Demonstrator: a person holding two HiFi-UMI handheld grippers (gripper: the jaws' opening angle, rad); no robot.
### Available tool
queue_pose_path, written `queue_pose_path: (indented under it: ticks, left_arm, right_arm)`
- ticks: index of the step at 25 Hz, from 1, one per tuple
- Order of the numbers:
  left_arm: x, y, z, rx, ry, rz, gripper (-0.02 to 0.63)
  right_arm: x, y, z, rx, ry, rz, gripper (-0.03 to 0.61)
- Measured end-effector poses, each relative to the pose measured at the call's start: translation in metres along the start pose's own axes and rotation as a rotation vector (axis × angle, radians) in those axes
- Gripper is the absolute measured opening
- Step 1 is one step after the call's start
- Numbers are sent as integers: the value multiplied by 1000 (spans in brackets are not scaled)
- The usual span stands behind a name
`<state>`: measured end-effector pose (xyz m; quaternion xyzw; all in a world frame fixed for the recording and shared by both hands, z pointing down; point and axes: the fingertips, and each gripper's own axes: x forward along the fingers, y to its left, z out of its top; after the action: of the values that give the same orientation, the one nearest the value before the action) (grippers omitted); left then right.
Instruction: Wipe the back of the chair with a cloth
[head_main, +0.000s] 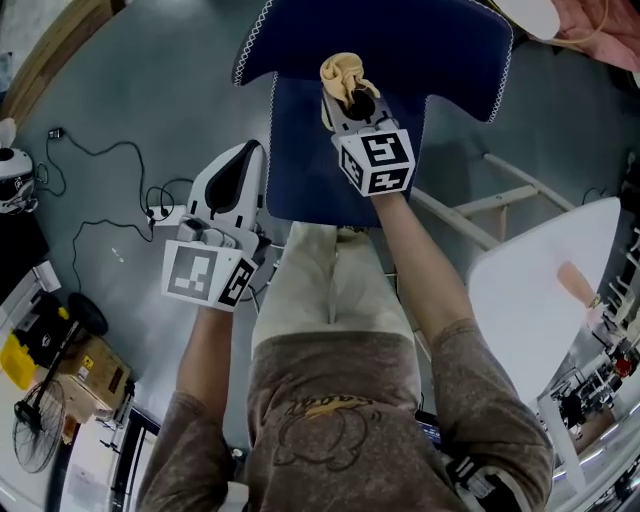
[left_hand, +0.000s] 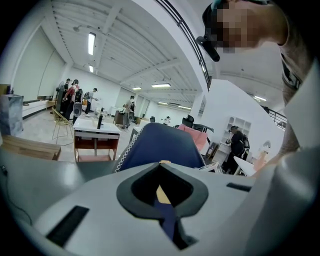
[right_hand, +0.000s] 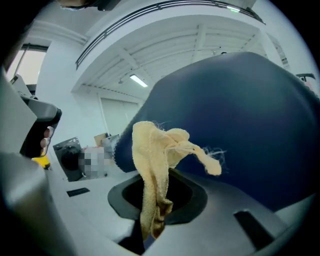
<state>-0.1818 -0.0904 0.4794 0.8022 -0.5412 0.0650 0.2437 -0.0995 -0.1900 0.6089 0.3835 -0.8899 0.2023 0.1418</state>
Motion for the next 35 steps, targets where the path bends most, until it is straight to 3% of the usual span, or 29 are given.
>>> queue_pose_path:
  ticks: [5,19,23,35]
  left_arm:
    - [17,-19,-6,6,14,-46,8]
    - [50,-44,-23,36,67,-135,8]
    - [57,-47,-21,41,68,-157,8]
    - [74,-52,-33,37,85,-171,8]
  right_arm:
    - [-35,-67,-19,40,9,-154,71]
    - [-133,-185,-69,179,-28,-520,71]
    - [-141,-197,-75,192,-31,-553,71]
    - [-119,-215,-87,168,1,-508,71]
